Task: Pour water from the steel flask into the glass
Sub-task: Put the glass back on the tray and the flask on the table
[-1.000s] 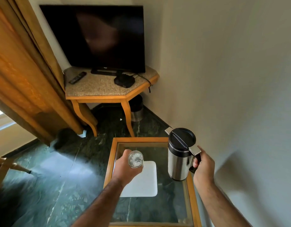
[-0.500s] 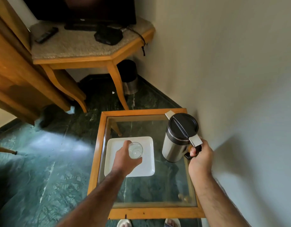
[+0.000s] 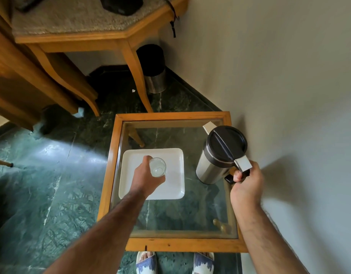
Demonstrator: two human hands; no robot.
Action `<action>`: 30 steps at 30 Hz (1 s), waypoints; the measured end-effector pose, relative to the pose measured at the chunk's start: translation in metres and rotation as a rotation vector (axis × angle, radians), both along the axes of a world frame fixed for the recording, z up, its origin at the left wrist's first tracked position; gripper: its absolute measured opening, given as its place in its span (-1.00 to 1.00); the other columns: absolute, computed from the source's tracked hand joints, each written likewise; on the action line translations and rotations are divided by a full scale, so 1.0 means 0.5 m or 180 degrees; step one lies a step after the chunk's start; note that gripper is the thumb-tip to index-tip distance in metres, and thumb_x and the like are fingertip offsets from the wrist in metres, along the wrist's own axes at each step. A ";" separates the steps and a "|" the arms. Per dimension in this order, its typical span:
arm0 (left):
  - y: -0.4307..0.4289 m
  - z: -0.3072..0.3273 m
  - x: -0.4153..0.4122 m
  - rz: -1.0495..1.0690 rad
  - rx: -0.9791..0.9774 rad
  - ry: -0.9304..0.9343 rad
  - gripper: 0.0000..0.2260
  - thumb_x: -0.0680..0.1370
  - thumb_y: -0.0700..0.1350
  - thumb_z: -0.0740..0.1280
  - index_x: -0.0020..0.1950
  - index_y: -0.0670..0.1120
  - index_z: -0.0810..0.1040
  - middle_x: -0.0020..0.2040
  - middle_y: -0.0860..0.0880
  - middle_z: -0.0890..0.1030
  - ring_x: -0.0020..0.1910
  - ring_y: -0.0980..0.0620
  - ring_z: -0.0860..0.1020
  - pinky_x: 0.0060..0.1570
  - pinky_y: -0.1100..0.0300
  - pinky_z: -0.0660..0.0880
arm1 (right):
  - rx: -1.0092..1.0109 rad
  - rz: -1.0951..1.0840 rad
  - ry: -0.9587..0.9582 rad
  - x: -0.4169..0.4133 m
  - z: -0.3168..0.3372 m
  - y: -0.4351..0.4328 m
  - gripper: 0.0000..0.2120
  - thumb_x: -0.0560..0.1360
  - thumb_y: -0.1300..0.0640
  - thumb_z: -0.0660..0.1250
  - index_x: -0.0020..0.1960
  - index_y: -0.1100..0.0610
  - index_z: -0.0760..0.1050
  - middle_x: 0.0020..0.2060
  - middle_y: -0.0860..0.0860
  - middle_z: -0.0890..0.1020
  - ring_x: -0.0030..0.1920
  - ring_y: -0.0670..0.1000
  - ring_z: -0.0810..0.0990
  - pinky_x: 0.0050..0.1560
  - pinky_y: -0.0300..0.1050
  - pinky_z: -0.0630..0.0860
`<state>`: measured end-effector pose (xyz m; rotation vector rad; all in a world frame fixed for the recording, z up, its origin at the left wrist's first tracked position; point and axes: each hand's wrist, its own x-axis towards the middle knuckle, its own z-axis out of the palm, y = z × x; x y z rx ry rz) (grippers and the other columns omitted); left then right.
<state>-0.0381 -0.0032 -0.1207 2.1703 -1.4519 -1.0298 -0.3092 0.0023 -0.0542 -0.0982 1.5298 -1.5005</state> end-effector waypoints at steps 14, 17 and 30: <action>-0.001 -0.052 -0.001 0.0023 0.0137 -0.0059 -0.34 0.36 -0.06 0.64 0.34 0.03 0.37 0.25 -0.04 0.60 0.09 0.01 0.53 0.15 -0.04 0.63 | -0.0167 0.0073 0.0065 0.020 -0.049 -0.004 -0.73 0.46 0.12 0.20 -0.27 0.02 0.66 -0.47 -0.10 0.51 -0.49 -0.10 0.32 -0.46 -0.29 0.23; -0.004 -0.057 -0.001 0.0066 0.0154 -0.0039 -0.34 0.36 -0.08 0.64 0.35 0.02 0.37 0.26 -0.05 0.60 0.09 0.01 0.53 0.17 -0.07 0.62 | -0.0260 0.0072 0.0121 0.023 -0.054 0.001 -0.67 0.50 0.17 0.17 -0.29 0.01 0.66 -0.49 -0.10 0.50 -0.50 -0.10 0.32 -0.48 -0.30 0.24; 0.005 -0.081 0.001 0.0113 0.0204 0.0007 -0.34 0.38 -0.14 0.62 0.37 -0.01 0.37 0.28 -0.07 0.59 0.11 -0.01 0.53 0.15 -0.04 0.63 | -0.0106 0.0057 0.0363 0.024 -0.074 0.017 -0.85 0.41 0.08 0.29 -0.19 0.13 0.58 -0.42 -0.02 0.48 -0.43 -0.07 0.35 -0.46 -0.29 0.29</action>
